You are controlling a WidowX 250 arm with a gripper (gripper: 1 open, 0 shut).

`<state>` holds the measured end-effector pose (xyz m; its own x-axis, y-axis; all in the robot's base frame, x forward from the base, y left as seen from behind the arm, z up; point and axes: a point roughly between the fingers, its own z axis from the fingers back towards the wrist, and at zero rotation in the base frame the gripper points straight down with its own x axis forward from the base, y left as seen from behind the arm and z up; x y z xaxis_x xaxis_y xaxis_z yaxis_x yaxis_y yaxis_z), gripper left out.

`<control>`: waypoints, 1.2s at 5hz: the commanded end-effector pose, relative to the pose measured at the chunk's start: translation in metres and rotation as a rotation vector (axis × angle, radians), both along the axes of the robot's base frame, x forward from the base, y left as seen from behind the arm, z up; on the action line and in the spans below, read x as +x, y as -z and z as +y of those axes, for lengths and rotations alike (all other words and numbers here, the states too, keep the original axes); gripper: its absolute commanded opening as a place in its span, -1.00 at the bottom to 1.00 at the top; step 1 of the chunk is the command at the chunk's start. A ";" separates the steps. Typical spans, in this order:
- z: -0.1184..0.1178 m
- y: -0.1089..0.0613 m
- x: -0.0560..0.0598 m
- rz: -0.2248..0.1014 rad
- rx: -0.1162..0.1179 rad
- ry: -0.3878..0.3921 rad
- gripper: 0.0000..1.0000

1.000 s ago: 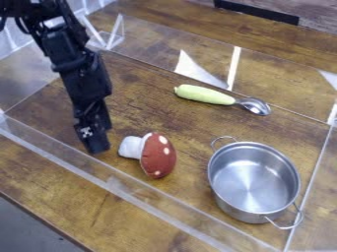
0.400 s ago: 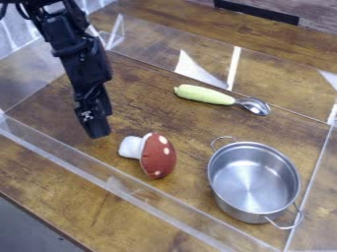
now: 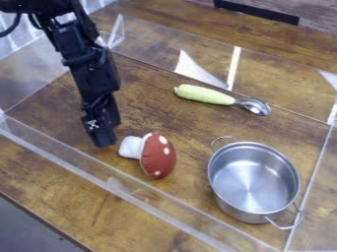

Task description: Remove the mushroom from the silver pot and put it on the table

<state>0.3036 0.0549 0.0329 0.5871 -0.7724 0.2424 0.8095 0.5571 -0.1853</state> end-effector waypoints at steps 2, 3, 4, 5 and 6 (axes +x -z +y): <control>0.020 -0.012 -0.014 -0.024 0.004 -0.030 1.00; 0.027 -0.015 -0.021 -0.021 0.007 -0.050 1.00; 0.025 -0.017 -0.013 -0.023 0.006 -0.063 1.00; 0.020 -0.017 -0.005 -0.024 0.002 -0.070 1.00; 0.012 -0.013 -0.009 -0.022 -0.002 -0.009 1.00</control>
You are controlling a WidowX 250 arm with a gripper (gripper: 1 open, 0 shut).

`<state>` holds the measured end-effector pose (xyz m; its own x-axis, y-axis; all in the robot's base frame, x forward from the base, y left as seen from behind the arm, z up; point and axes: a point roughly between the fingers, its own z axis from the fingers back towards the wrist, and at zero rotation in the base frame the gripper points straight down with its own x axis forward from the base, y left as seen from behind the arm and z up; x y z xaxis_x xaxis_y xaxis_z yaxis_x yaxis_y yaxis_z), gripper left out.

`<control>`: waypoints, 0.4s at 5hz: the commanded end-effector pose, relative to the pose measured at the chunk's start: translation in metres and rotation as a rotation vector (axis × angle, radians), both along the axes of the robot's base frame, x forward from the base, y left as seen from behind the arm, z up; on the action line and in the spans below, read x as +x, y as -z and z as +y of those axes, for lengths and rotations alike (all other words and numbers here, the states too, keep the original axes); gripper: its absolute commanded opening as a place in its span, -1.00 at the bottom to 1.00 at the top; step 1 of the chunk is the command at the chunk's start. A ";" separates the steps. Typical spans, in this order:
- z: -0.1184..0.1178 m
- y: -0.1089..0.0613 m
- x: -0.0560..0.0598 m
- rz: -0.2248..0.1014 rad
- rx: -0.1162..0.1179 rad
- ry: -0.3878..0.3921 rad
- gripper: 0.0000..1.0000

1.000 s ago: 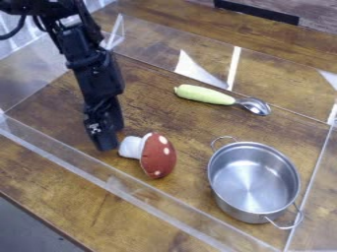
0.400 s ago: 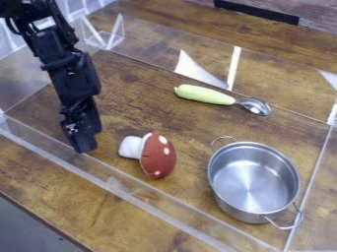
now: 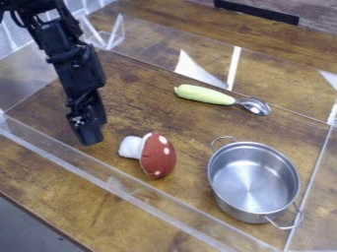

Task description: Remove the mushroom from the silver pot and put it on the table

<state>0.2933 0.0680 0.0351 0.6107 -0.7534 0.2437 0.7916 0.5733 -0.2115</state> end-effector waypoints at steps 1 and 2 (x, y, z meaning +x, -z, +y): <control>-0.007 -0.007 -0.003 -0.038 0.007 0.076 1.00; -0.015 -0.006 -0.002 -0.041 0.006 0.079 1.00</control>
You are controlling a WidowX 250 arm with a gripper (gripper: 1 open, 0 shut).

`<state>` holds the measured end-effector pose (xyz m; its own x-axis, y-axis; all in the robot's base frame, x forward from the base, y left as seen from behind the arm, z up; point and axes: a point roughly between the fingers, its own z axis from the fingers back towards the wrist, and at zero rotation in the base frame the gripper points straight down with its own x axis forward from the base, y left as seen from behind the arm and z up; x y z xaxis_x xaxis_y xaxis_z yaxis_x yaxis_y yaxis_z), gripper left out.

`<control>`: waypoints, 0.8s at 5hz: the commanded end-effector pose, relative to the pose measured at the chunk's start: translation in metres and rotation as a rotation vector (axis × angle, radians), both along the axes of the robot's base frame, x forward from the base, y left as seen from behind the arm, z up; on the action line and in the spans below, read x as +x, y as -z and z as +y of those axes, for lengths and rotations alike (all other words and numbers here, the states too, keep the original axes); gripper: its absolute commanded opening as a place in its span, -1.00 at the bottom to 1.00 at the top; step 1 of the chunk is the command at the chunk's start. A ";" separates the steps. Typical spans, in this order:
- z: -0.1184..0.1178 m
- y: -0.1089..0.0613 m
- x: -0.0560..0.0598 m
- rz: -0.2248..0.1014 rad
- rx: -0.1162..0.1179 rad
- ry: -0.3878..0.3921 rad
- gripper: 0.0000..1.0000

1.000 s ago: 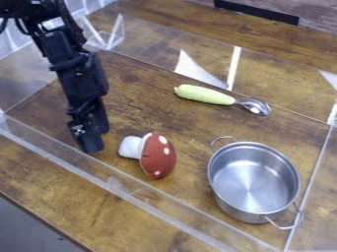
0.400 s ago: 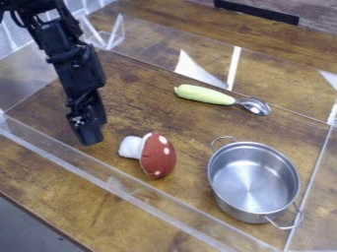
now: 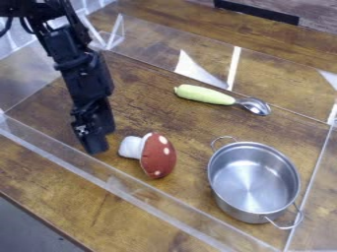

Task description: Remove the mushroom from the silver pot and put it on the table

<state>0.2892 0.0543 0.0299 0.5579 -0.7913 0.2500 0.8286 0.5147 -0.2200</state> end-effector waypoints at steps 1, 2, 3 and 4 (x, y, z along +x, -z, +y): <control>-0.006 -0.013 0.004 -0.047 0.017 0.015 1.00; -0.011 -0.014 0.004 -0.048 0.020 0.020 -1.00; -0.007 -0.016 0.003 -0.046 0.020 -0.009 1.00; -0.002 -0.018 0.003 -0.044 0.022 -0.042 1.00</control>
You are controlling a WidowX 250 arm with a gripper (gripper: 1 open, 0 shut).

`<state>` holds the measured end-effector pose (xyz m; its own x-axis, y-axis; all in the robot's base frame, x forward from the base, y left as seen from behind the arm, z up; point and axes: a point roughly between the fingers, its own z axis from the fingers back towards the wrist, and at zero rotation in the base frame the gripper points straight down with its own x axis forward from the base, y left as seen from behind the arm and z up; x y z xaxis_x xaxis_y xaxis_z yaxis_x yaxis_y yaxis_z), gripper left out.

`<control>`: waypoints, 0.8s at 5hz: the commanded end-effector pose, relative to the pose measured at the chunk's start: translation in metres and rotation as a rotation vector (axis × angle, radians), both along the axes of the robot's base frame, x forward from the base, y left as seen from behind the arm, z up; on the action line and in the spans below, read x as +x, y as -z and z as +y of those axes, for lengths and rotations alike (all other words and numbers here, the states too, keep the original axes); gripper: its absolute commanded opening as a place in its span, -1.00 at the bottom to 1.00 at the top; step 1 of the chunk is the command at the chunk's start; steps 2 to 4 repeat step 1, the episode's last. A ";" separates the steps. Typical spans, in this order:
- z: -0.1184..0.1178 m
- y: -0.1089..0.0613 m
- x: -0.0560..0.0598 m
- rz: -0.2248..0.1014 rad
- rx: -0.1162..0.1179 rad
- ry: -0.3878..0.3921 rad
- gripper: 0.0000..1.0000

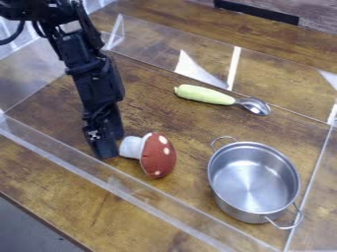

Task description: Remove the mushroom from the silver pot and put it on the table

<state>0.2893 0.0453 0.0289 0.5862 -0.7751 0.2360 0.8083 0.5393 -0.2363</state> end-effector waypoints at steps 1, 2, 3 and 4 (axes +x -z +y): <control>0.010 -0.021 0.009 -0.064 0.026 -0.034 1.00; 0.010 -0.021 0.009 -0.064 0.026 -0.034 1.00; 0.010 -0.021 0.009 -0.064 0.026 -0.034 1.00; 0.010 -0.021 0.009 -0.064 0.026 -0.034 1.00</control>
